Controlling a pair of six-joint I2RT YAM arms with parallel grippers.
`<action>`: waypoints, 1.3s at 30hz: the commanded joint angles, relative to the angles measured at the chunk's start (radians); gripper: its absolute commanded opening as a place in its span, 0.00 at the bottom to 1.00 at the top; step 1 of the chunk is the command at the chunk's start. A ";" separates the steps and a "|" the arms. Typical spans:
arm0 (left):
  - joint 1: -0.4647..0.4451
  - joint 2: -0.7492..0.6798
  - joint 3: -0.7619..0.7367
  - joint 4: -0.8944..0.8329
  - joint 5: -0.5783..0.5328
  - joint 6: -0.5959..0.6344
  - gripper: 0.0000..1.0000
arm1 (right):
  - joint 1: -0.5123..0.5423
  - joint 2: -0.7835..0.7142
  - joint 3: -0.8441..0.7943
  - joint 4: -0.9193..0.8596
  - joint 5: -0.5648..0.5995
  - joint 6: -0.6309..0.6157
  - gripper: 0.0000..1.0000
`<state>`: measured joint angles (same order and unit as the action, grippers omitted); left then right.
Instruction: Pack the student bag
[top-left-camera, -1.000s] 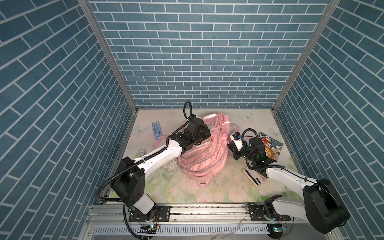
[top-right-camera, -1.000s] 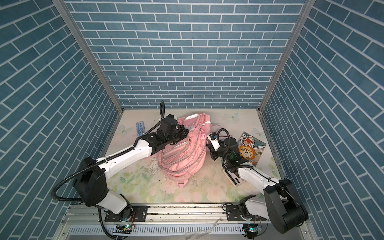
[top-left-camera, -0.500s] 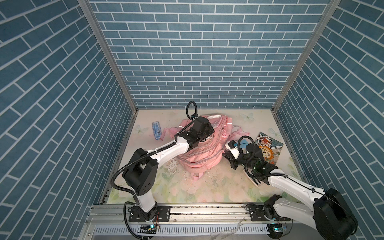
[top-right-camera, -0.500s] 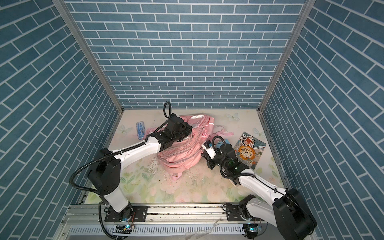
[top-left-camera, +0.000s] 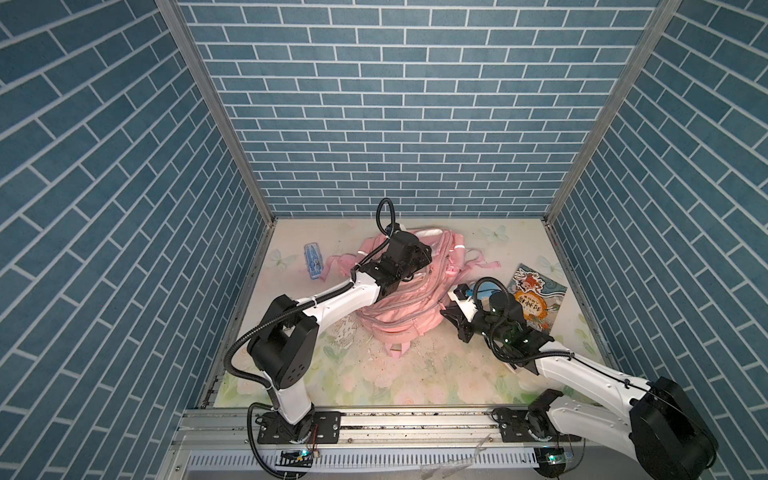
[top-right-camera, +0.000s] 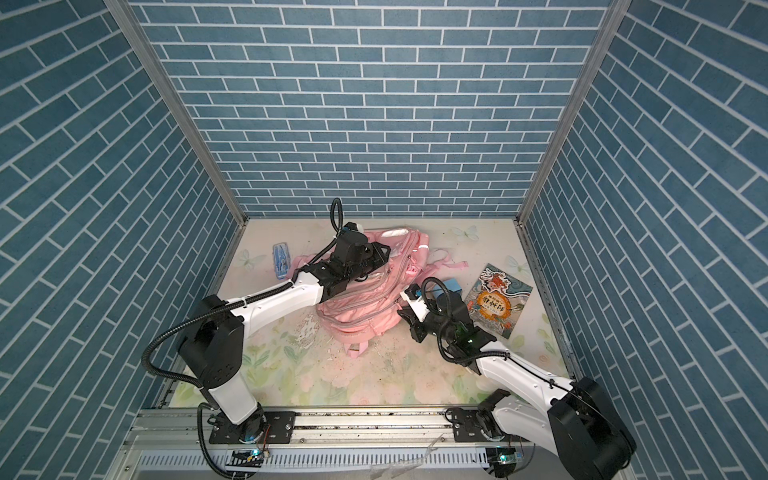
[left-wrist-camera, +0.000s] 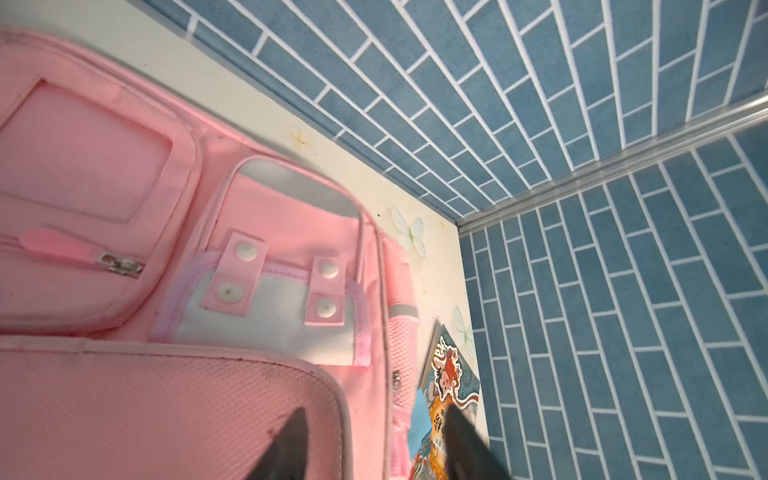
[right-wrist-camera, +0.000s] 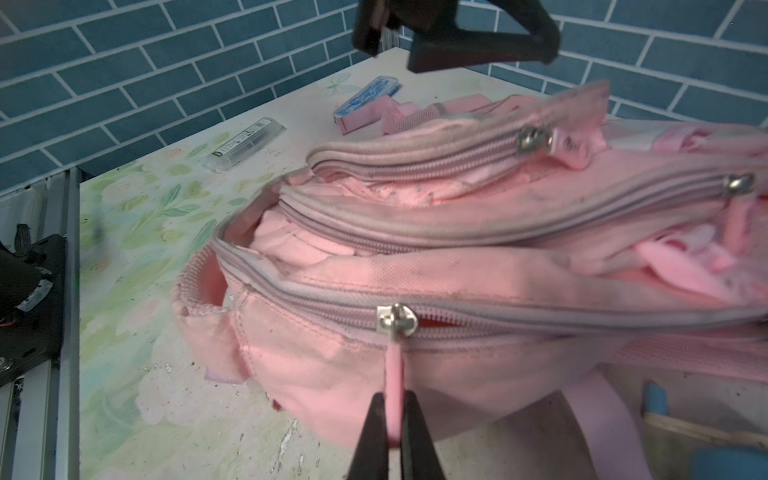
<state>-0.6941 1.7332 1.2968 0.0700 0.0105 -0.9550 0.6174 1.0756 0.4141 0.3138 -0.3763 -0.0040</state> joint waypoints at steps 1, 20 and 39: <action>0.028 -0.054 0.039 -0.125 0.074 0.265 0.65 | -0.029 -0.037 -0.007 0.055 -0.008 0.018 0.00; -0.057 -0.126 -0.125 -0.500 0.080 1.145 0.65 | -0.068 -0.007 -0.032 0.009 -0.026 0.018 0.00; -0.061 -0.032 -0.066 -0.506 -0.065 0.962 0.00 | -0.068 0.032 -0.006 0.011 0.018 0.017 0.00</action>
<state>-0.7601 1.7237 1.1812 -0.3893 -0.0162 0.1040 0.5514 1.1145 0.3809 0.2928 -0.3882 0.0040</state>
